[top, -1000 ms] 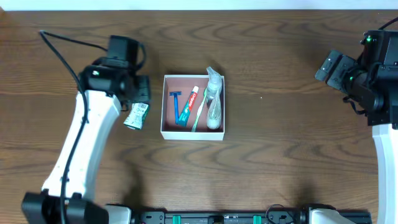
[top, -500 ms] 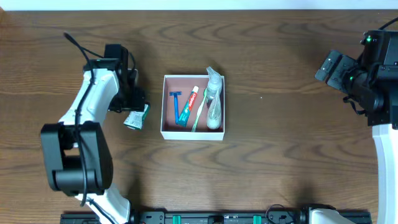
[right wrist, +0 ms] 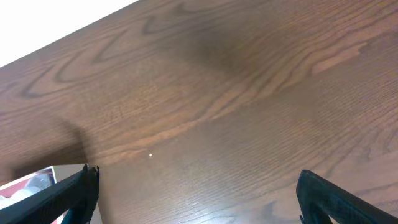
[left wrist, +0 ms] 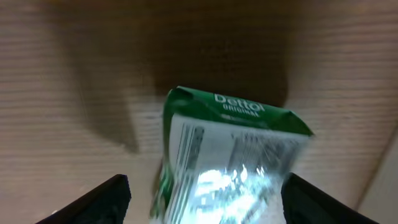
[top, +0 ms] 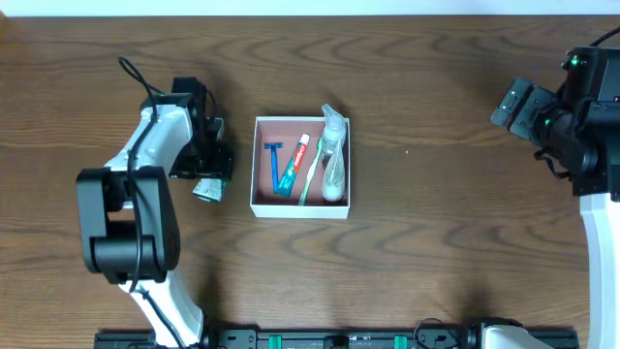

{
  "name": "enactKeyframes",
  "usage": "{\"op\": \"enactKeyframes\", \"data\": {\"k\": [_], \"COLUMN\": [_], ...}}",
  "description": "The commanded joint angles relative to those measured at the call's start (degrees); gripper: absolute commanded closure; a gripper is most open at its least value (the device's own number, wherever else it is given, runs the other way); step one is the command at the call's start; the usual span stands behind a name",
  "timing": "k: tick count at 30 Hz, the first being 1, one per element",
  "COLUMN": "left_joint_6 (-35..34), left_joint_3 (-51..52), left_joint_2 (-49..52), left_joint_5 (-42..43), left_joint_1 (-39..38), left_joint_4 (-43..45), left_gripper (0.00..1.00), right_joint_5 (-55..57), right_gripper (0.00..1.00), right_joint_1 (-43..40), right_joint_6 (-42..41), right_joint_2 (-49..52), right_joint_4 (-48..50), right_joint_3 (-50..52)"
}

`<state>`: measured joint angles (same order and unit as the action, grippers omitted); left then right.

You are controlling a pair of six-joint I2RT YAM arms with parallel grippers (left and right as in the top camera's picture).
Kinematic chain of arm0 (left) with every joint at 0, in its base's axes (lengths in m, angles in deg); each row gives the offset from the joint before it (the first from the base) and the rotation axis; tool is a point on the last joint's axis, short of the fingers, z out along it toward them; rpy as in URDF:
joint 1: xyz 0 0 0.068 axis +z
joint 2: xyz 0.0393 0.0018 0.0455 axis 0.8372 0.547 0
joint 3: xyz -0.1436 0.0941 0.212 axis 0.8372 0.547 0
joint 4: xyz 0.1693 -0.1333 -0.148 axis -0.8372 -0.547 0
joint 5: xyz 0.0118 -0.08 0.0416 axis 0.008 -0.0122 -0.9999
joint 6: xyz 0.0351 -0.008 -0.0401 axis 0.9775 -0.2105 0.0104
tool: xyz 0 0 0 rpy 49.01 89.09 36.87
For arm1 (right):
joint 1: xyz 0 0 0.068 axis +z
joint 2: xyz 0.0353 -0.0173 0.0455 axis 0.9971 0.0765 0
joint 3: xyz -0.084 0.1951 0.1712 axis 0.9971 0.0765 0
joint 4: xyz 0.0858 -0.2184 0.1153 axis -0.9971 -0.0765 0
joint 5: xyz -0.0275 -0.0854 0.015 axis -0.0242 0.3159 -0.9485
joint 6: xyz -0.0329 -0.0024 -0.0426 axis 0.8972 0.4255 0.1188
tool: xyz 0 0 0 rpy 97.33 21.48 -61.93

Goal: Pack container
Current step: 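Grasp the green Dettol soap bar with the left gripper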

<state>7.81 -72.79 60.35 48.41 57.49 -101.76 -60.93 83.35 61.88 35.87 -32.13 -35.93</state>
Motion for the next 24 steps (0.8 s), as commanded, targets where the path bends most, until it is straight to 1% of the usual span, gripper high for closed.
{"op": "enactKeyframes", "data": {"k": [1,4,5,8,9,12,14,16,20,22,24], "left_joint_6": [0.76,0.76,0.76,0.74,0.74,0.02,-0.24,-1.86,-4.94,-5.38,-6.6], "left_joint_3": [0.24,0.24,0.24,0.22,0.2,-0.46,-1.95,-4.17,-7.5,-8.59,-8.87], "left_joint_2": [2.1,3.19,3.43,3.45,3.43,3.26,2.8,1.4,-3.23,-6.88,-11.26], "left_joint_5": [0.37,0.37,0.39,0.39,0.39,0.39,0.39,0.39,0.5,2.4,6.05], "left_joint_1": [0.26,0.26,0.26,0.24,0.26,0.26,0.24,0.24,0.0,-0.44,-1.36], "left_joint_4": [-0.04,0.17,0.17,0.11,0.02,-1.6,-3.96,-6.78,-10.62,-11.82,-11.93], "left_gripper": [0.21,0.21,0.25,0.43,0.47,0.53,0.58,0.6,0.62,0.62,0.62], "right_joint_5": [0.02,0.02,0.02,0.02,0.02,0.02,0.02,0.02,0.02,0.02,0.02], "right_gripper": [0.01,0.01,0.01,0.01,0.01,0.01,0.01,0.01,0.01,0.01,0.01], "right_joint_1": [-0.35,-0.35,-0.35,-0.35,-0.35,-0.35,-0.35,-0.35,-0.35,-0.35,-0.35], "right_joint_6": [-0.04,-0.04,-0.04,-0.04,-0.04,-0.04,-0.04,-0.04,-0.04,-0.04,-0.04], "right_joint_2": [0.11,0.11,0.11,0.11,0.11,0.11,0.11,0.11,0.11,0.11,0.11], "right_joint_4": [-0.04,-0.04,-0.04,-0.04,-0.04,-0.04,-0.04,-0.04,-0.04,-0.04,-0.04], "right_joint_3": [-0.02,-0.02,-0.02,-0.02,-0.02,-0.02,-0.02,-0.02,-0.02,-0.02,-0.02]}}
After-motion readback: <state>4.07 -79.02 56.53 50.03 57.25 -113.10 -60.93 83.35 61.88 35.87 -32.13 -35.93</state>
